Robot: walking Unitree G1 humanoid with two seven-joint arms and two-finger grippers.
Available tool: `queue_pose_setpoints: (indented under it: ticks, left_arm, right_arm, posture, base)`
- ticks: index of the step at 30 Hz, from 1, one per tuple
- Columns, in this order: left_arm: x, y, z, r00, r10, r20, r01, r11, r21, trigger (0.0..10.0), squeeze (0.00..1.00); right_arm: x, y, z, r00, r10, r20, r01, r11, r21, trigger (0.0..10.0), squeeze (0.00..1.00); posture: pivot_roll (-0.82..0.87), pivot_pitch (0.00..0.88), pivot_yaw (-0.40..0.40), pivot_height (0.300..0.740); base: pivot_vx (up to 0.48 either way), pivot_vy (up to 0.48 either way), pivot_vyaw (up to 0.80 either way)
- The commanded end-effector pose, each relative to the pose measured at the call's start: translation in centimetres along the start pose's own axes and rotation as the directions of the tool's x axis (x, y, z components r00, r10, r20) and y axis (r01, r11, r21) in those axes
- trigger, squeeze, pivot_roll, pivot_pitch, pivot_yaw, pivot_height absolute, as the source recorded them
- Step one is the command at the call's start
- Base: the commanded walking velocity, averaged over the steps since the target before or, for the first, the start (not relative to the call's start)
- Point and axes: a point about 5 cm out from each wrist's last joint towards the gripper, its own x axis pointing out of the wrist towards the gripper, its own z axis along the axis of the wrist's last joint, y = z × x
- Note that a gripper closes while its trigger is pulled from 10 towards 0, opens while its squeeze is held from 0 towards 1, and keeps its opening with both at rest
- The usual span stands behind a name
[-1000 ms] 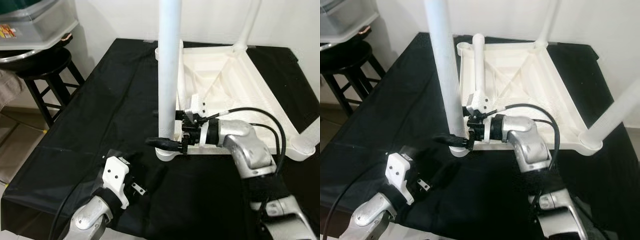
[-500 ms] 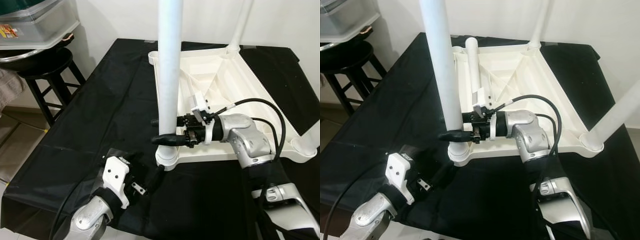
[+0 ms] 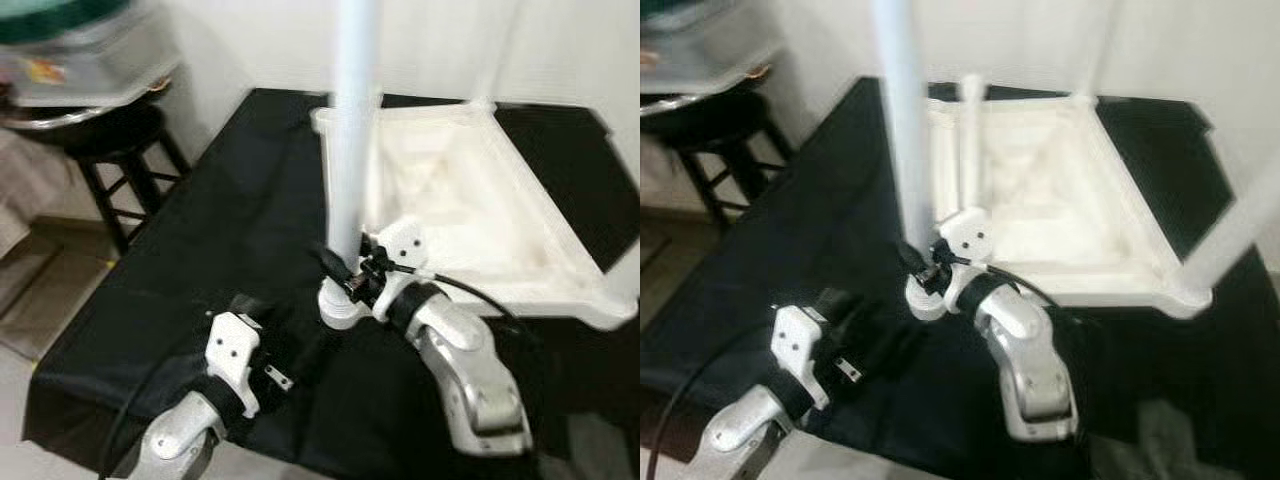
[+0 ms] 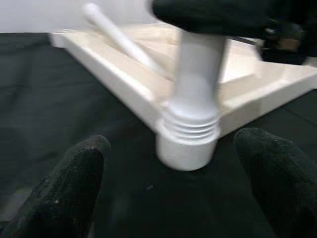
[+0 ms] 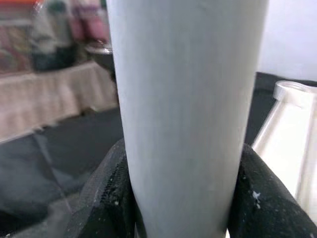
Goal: Building children table
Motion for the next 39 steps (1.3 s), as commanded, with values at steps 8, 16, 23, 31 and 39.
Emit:
queue_pose_setpoints:
  ticks: [8, 16, 23, 31, 39]
  left_arm:
    - [0.1, 0.2, -0.5, 1.0, -0.01, -0.017, 0.009, 1.0, -0.005, 10.0, 0.0]
    - [0.0, 0.3, -0.5, 1.0, -0.005, -0.019, 0.005, 1.0, -0.005, 10.0, 0.0]
    - [0.1, 0.4, -0.6, 1.0, -0.009, -0.022, 0.009, 1.0, -0.007, 10.0, 0.0]
    - [0.1, 0.4, -0.9, 1.0, -0.013, -0.026, 0.013, 1.0, -0.003, 10.0, 0.0]
    - [-0.8, -0.4, -0.6, 0.988, -0.152, -0.02, 0.152, 0.988, 0.02, 10.0, 0.0]
  right_arm:
    - [0.4, -1.8, -3.8, 0.973, -0.02, -0.231, 0.026, 0.999, 0.023, 0.0, 0.0]
    - [1.2, -1.8, -1.4, 0.98, 0.106, -0.167, -0.098, 0.994, 0.058, 10.0, 1.0]
    - [1.0, -3.5, 2.5, 0.859, 0.511, -0.011, -0.511, 0.859, -0.012, 10.0, 1.0]
    - [1.7, -5.5, 2.5, 0.725, 0.684, -0.081, -0.688, 0.725, -0.035, 10.0, 0.0]
    - [3.1, -6.3, 1.5, 0.642, 0.758, -0.114, -0.757, 0.651, 0.062, 0.0, 0.0]
  posture:
    - [0.06, 0.198, 0.023, 0.74]
    - [0.06, 0.189, 0.031, 0.74]
    - [0.08, 0.176, 0.03, 0.74]
    - [0.1, 0.151, 0.031, 0.74]
    - [0.1, 0.131, 0.022, 0.74]
  base:
    - [0.0, 0.0, 0.0]
    - [0.0, 0.0, 0.0]
    - [0.0, 0.0, 0.0]
    - [0.0, 0.0, 0.0]
    - [0.0, 0.0, 0.0]
